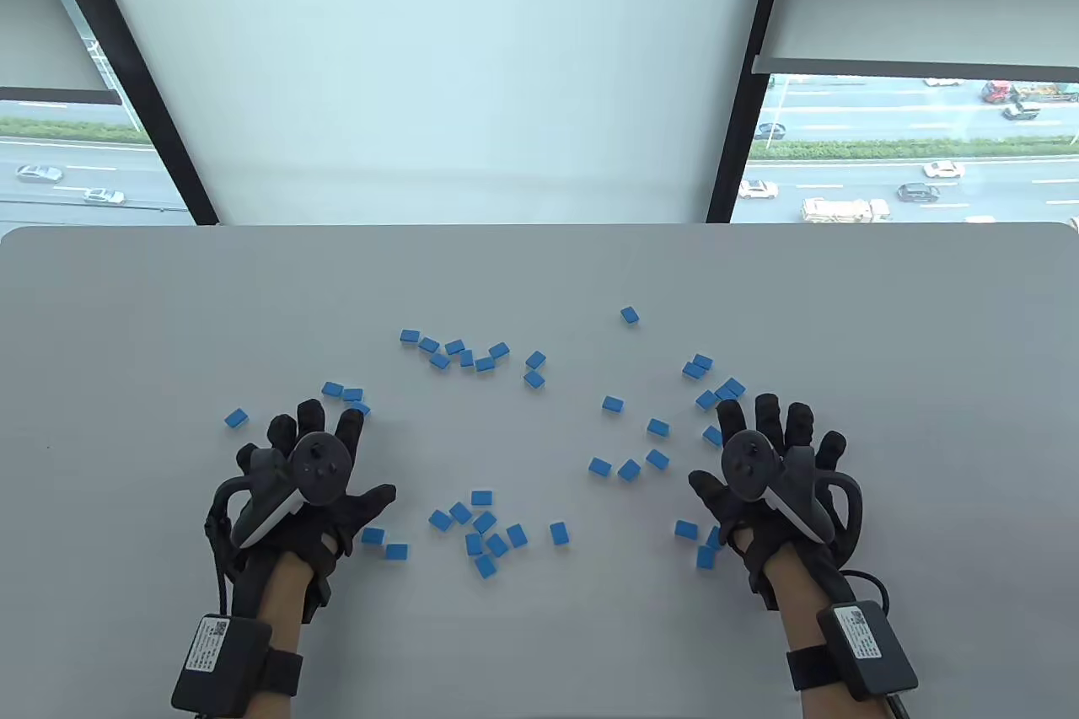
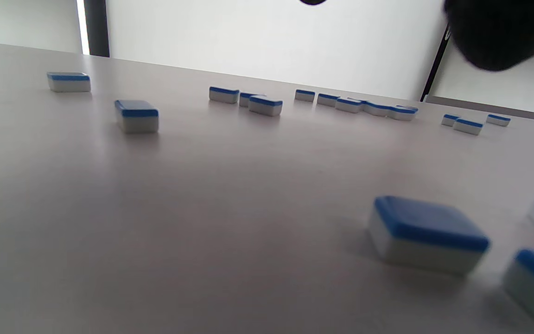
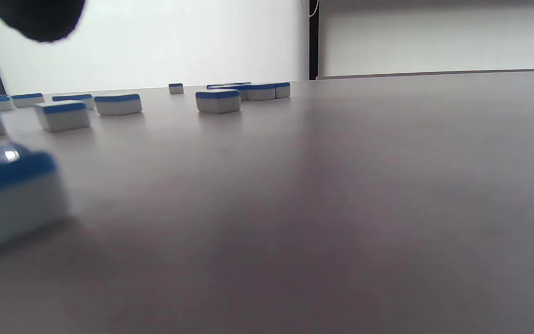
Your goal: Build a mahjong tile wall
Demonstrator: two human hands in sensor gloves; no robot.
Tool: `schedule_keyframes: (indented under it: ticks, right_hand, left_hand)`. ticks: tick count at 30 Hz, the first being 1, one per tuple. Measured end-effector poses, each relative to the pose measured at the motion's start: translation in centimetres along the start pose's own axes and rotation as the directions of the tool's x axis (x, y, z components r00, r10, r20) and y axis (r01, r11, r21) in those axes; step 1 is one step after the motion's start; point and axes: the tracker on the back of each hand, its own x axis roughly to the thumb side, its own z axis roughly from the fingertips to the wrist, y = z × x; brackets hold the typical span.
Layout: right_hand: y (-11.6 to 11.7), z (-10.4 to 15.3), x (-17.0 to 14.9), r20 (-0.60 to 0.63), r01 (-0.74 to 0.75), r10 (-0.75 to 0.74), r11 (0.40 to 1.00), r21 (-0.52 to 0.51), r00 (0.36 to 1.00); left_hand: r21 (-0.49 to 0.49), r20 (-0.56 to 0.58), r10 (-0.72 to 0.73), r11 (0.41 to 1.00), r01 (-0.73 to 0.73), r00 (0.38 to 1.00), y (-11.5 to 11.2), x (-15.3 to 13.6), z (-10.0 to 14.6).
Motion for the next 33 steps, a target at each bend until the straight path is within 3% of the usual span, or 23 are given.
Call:
schedule_keyframes:
  ticks: [21,28,33]
  right_hand:
    - [-1.6,0.8,1.1,0.074,0.052,-0.049,0.998,-0.042,0.996]
    - [-2.6,2.4,2.9,0.237,0.120,-0.143,0.987,0.109,0.961]
    - [-1.7,2.8,4.4,0.287,-0.008,-0.051,0.980,0.199,0.957]
  left_hand:
    - [-0.013,-0.007,0.001,1.000,-0.001,1.000,-0.1,-0.1,-0.1]
    - [-0.011,-0.006,0.020,1.000,-0.020,1.000,0.0,-0.2,-0.1]
    - [-0.012,-0.003,0.022,1.000,-0.022,1.000,0.0,-0.2,-0.2]
